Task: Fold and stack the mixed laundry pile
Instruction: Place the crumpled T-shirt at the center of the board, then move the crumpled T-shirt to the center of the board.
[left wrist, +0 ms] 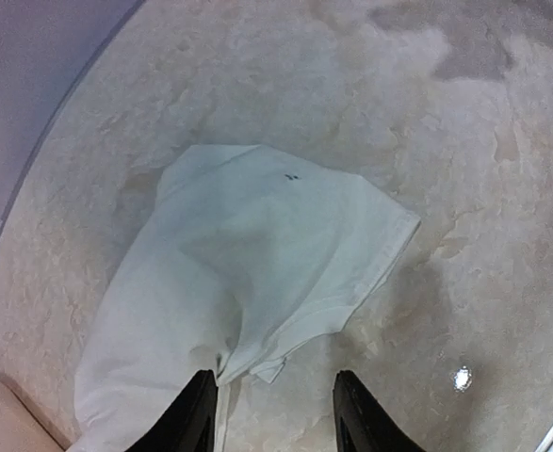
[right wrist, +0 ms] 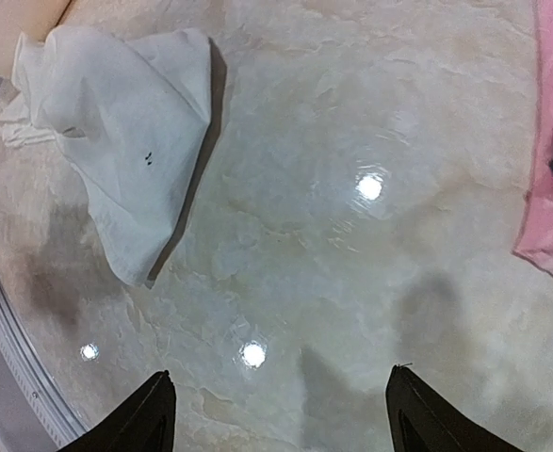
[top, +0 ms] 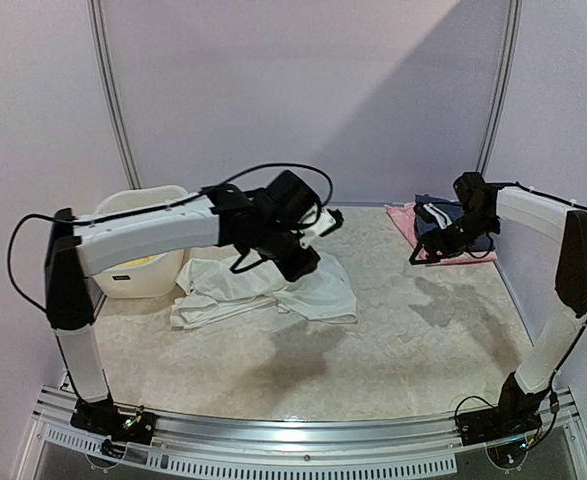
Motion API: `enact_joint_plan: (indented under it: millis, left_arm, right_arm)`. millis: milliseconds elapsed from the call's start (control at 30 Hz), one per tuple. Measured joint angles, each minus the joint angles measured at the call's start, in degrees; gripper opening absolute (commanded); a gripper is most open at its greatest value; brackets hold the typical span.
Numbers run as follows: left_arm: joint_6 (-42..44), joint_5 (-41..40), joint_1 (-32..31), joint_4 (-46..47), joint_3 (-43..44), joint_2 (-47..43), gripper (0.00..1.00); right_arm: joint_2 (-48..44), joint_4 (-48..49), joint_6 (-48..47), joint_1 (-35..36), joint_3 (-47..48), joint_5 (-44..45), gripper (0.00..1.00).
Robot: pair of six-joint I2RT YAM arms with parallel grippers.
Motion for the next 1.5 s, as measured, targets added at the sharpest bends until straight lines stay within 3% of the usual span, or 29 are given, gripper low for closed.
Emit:
enact_joint_plan:
  millis: [233,433,700,867,1100,1167,1267,1500]
  left_arm:
    - [4.3,0.2,-5.4,-1.0,17.0,19.8,0.51]
    - [7.7,-0.1,-8.7,-5.6,30.9,32.2,0.51]
    - [9.2,-0.1,-9.0,-11.3,31.1,33.4,0.5]
    - [9.0,0.3,-9.0,-11.5,31.1,33.5,0.44]
    - [7.4,1.1,-8.6,-11.6,31.1,34.4,0.47]
    - [5.2,0.8,-8.1,-11.0,29.8,33.7,0.49]
    - [-0.1,-2.0,-6.4,-9.0,21.0,27.8,0.5]
    - [-15.9,-11.1,2.9,-7.3,-2.2,-1.1,0.5]
  right_arm:
    - [-6.0,0.0,1.2,-7.6,-3.2,-2.6,0.78]
    - [-6.0,0.0,1.4,-8.0,-4.8,-4.4,0.78]
    - [-6.1,0.4,1.4,-8.4,-4.8,-6.1,0.76]
    - [-6.1,0.4,1.3,-8.5,-4.8,-6.5,0.75]
    - [-6.1,0.5,0.9,-8.5,-5.4,-6.5,0.72]
    - [-6.3,0.4,0.4,-8.5,-5.6,-6.3,0.7]
    - [-6.8,0.3,-1.6,-6.8,-5.6,-4.2,0.69]
    - [-6.4,-0.5,-8.6,9.3,-4.7,6.2,0.72]
